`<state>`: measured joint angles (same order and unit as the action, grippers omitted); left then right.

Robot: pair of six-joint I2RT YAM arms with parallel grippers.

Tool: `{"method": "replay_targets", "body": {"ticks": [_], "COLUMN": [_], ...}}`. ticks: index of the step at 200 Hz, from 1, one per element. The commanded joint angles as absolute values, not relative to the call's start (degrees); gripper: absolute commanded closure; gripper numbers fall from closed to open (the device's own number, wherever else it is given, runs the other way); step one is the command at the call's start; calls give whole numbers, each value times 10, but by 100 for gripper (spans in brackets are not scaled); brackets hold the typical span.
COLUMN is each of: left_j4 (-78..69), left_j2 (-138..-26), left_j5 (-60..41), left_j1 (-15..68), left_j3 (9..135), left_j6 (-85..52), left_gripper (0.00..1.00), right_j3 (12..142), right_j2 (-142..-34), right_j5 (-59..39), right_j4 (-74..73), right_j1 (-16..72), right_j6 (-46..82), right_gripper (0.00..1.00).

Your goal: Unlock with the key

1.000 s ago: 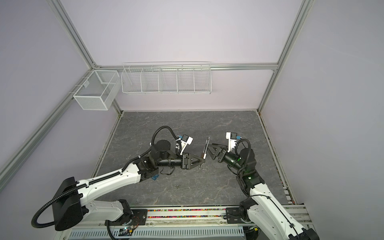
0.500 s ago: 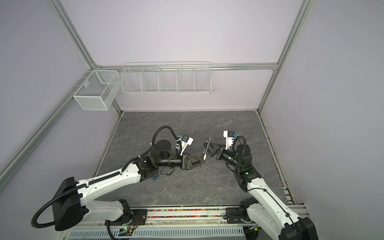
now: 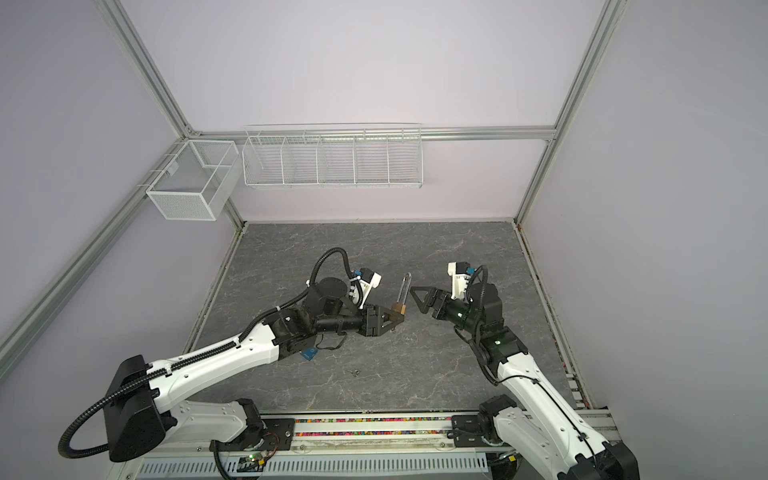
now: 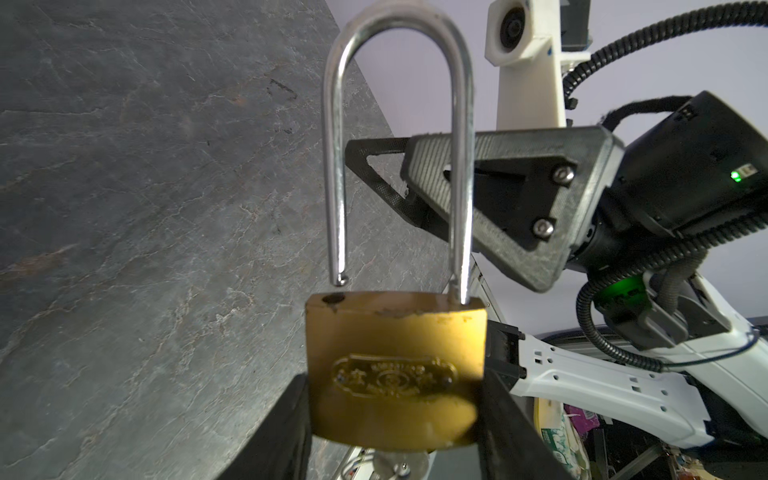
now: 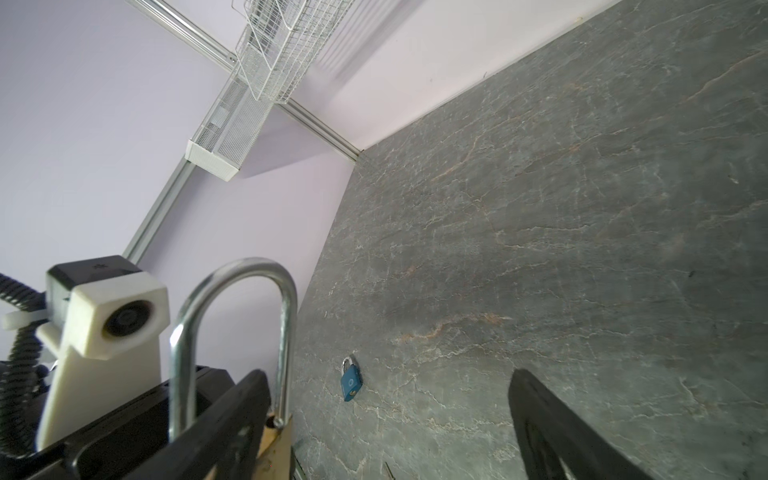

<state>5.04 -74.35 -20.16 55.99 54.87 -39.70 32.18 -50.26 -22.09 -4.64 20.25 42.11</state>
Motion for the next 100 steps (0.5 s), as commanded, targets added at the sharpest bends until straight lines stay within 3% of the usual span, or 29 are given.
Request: {"method": "replay_targets", "body": {"ticks": [1, 100], "left_j4": [24, -32], "left_j2": [-728, -735], "left_j5": [-193, -239], "left_j1": [563, 570], "left_j3": [584, 578], "left_j6": [-374, -386], "left_gripper": [100, 100], "right_j3": [333, 301], "right_j2": [-499, -518], "right_j5": [-216, -292], "right_j4": [-35, -200], "right_j1": [204, 215], "right_j6": [406, 466], "right_gripper": [7, 8]}}
